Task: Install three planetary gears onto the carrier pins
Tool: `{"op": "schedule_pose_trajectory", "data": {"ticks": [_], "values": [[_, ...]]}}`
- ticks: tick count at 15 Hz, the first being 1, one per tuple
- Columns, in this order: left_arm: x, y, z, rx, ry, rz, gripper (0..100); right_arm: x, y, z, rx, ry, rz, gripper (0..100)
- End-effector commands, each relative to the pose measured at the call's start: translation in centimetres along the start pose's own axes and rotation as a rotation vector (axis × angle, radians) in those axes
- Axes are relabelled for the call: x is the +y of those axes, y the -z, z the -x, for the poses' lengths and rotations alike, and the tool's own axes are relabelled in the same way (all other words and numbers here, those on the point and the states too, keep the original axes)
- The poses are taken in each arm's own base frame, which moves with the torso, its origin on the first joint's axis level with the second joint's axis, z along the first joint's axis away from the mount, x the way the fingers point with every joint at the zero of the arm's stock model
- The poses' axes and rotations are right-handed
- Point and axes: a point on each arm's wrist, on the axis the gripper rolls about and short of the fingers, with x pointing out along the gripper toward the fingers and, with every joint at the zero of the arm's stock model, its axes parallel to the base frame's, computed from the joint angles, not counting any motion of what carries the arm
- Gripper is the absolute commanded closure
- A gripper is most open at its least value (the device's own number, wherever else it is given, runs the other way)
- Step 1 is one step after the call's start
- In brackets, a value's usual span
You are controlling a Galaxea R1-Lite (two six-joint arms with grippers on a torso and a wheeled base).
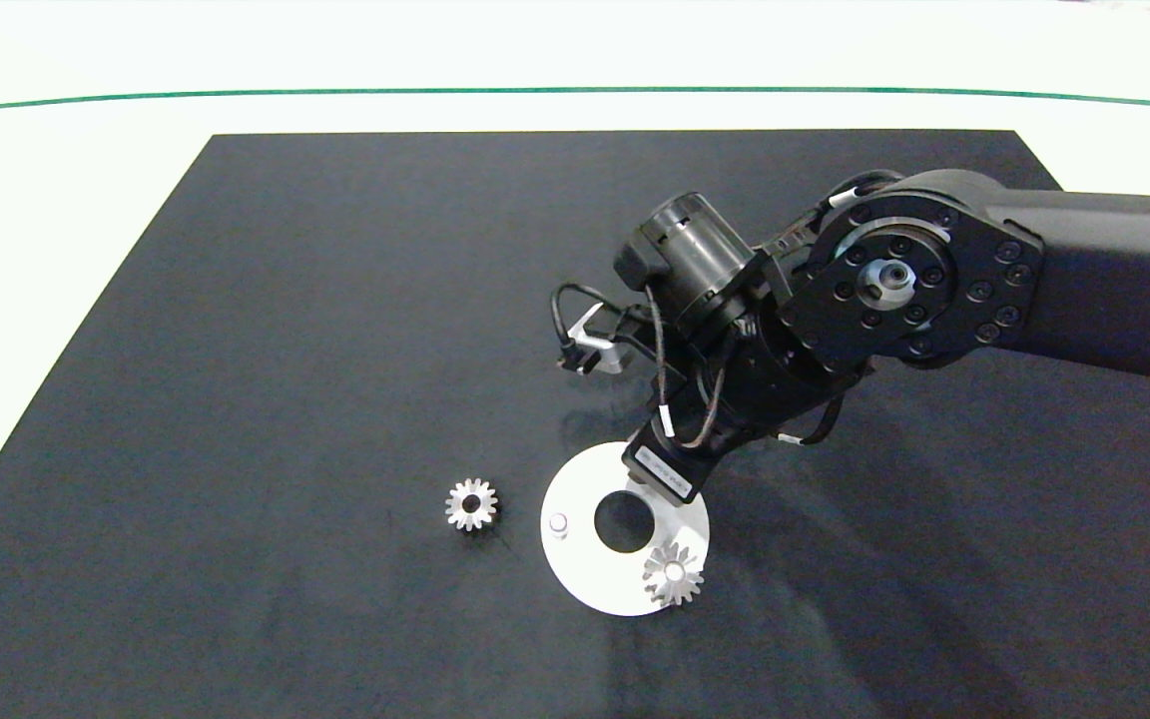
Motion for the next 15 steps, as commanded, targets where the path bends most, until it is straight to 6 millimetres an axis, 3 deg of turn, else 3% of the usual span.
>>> {"op": "schedule_pose_trajectory", "data": {"ticks": [1, 6, 7, 15], "values": [[-0.01, 0.03, 0.02, 0.001, 0.001, -0.001, 0, 0.02, -0.13, -0.37, 0.006, -0.002, 0.003, 100], [-0.03, 0.11, 0.00, 0.003, 0.001, -0.001, 0, 0.01, -0.19, -0.75, 0.010, -0.002, 0.001, 100], [-0.03, 0.11, 0.00, 0.003, 0.001, -0.001, 0, 0.02, -0.17, -0.78, 0.012, -0.003, 0.001, 0], [-0.02, 0.05, 0.07, -0.002, 0.000, -0.002, 0, -0.03, -0.18, -0.55, 0.008, 0.000, 0.002, 0]]}}
